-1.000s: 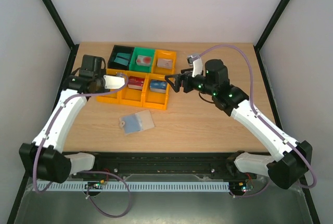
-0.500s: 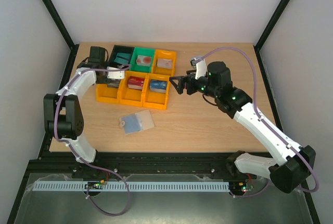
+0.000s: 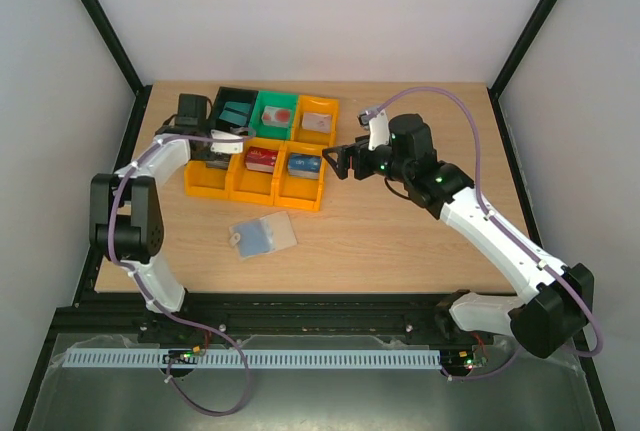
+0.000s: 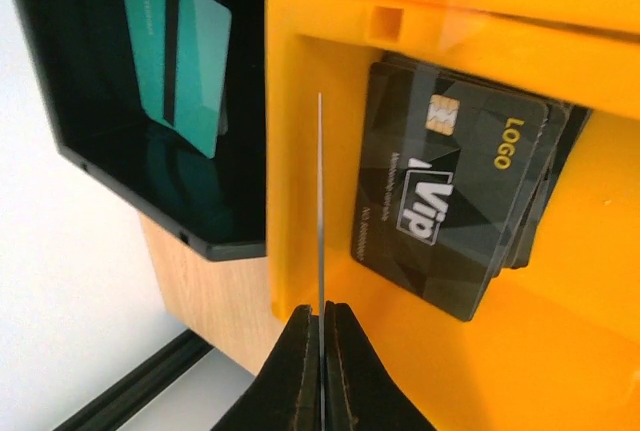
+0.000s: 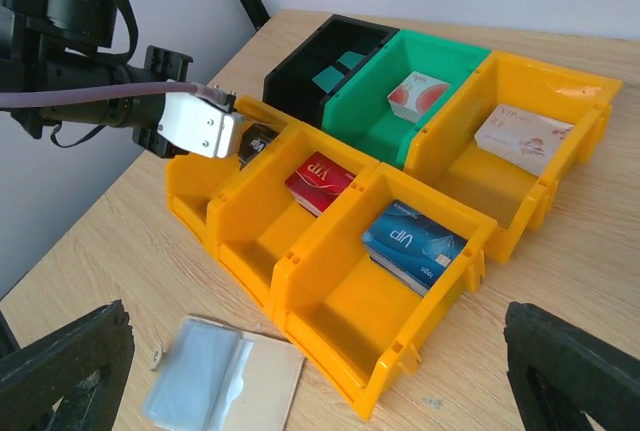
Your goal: Take the credit cards out of the card holder
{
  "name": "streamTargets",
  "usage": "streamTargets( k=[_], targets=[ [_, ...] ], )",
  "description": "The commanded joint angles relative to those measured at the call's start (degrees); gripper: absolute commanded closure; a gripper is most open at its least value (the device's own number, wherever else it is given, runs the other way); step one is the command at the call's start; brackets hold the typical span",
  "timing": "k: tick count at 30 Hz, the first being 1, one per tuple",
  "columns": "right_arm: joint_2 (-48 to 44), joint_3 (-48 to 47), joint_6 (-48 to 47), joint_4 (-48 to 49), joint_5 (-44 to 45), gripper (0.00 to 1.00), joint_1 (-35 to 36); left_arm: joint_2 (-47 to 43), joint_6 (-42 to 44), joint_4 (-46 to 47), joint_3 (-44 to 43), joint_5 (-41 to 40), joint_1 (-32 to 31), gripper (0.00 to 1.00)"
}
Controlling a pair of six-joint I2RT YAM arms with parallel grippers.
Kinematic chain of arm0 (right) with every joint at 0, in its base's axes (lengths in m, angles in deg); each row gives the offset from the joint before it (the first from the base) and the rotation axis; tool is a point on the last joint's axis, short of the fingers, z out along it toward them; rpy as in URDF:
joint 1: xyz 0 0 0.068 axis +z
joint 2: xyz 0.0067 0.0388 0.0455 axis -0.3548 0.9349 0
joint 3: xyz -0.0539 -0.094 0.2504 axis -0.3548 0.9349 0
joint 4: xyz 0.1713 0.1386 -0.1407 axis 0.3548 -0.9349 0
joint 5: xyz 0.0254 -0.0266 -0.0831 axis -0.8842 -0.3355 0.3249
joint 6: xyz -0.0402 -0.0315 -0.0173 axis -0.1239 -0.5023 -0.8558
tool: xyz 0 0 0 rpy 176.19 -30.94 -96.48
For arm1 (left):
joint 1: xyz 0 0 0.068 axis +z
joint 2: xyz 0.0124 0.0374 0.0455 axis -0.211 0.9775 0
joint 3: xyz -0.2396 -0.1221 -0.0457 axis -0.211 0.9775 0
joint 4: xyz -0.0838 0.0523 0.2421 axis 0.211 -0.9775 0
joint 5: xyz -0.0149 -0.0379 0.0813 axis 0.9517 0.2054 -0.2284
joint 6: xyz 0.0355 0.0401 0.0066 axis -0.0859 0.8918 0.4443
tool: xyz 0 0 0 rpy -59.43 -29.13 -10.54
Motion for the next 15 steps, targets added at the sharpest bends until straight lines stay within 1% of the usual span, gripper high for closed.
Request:
streamTargets(
  k=[1,15],
  targets=[
    [-0.4,-1.9,-0.9,-0.8,0.0,0.01,-0.5,1.5,0.7,1.2,1.1,-0.4,-0.4,0.98],
    [-0.5,-2.0,-1.4,-1.2,-0.7,0.01,-0.7,4.5,-0.6,8.3,3.6,-3.4,-1.5,0.98]
  ],
)
